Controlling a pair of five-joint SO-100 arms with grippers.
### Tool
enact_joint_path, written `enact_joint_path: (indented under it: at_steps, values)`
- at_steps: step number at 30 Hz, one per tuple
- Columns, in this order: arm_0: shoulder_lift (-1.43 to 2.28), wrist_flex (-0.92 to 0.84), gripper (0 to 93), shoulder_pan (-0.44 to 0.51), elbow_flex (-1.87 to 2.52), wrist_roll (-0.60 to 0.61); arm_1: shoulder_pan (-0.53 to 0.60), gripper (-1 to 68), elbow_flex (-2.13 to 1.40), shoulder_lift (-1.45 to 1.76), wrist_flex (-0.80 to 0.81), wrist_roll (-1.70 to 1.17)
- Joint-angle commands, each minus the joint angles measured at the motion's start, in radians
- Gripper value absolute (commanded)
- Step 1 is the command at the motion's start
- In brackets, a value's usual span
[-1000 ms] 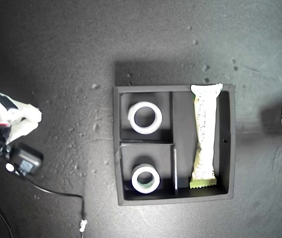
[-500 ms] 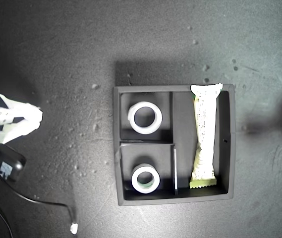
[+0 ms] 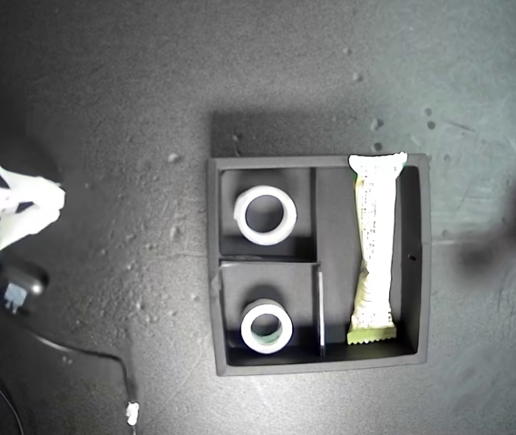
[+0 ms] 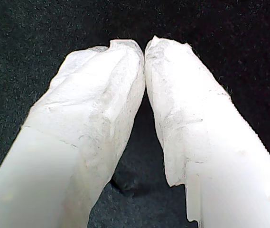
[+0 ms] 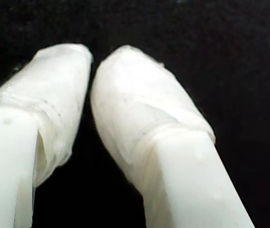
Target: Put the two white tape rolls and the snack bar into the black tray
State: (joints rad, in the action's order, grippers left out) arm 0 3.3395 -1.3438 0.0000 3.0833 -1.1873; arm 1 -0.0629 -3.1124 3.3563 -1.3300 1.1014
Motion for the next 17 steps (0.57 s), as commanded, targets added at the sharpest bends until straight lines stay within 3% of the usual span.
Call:
enact_joint_path:
  at_steps: [1,4,6,17]
  values:
    - [0.049,-0.040,0.7,0.063,0.055,-0.020,0.008,0.0,-0.012,-0.006,-0.011,-0.008]
    - [0.048,-0.040,0.7,0.078,0.055,-0.029,0.008,0.0,-0.012,-0.006,-0.011,-0.008]
    - [0.048,-0.049,0.7,0.077,0.055,-0.133,0.008,0.0,-0.012,-0.006,-0.011,-0.008]
    - [0.048,-0.049,0.7,0.077,0.055,-0.140,0.008,0.0,-0.012,-0.006,-0.011,-0.008]
